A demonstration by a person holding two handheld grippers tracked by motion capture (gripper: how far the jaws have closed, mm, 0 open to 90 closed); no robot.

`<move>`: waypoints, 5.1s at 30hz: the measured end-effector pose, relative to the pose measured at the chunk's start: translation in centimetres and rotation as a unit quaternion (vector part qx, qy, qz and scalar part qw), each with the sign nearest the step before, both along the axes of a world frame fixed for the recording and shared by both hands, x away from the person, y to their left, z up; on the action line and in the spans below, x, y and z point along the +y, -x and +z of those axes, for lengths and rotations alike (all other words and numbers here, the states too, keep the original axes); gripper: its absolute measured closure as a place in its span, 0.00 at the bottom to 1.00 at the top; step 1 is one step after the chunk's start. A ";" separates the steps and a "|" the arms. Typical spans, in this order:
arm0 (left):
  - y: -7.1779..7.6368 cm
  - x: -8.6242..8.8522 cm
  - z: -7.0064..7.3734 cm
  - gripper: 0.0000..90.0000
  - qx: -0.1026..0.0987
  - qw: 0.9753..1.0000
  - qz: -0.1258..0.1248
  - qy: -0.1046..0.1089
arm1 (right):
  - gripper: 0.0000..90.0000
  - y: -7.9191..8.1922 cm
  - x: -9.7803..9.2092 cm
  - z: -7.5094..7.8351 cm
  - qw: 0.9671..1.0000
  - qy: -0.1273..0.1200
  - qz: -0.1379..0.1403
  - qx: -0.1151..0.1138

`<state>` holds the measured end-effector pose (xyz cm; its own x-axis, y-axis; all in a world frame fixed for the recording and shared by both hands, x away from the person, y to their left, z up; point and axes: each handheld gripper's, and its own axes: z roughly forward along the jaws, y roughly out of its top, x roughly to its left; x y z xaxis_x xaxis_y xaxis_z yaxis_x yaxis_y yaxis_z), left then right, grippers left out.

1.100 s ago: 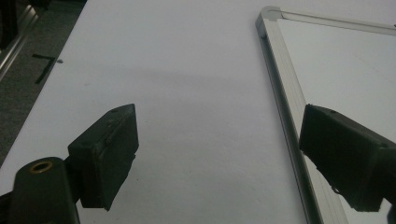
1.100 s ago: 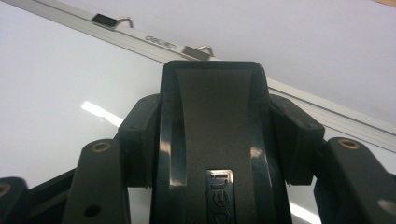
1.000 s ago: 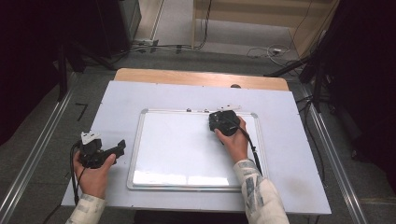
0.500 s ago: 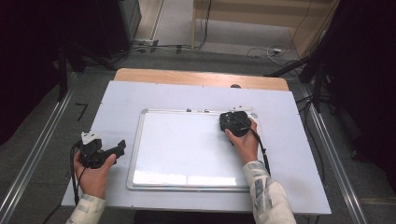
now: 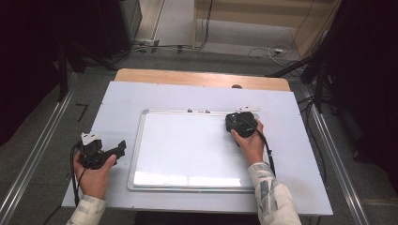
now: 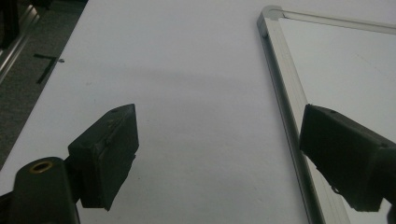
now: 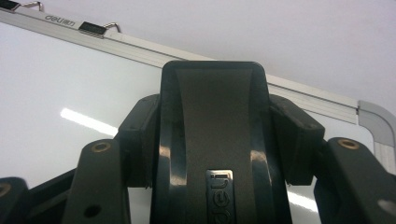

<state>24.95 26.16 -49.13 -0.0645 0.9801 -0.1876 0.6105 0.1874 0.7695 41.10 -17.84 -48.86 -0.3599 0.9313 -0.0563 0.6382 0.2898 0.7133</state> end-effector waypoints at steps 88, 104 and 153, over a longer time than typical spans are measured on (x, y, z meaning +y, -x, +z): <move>0.0 -0.1 -0.1 0.15 0.003 1.000 0.000 -0.002 | 0.43 4.8 -5.4 4.6 0.996 -0.040 -0.071 -0.045; 0.0 0.0 0.0 0.15 0.001 1.000 0.000 0.001 | 0.43 2.0 -4.9 3.7 0.993 -0.029 -0.109 -0.034; 0.0 0.1 0.0 0.15 0.002 1.000 0.001 0.002 | 0.30 0.2 -4.1 2.5 0.992 -0.052 -0.119 -0.010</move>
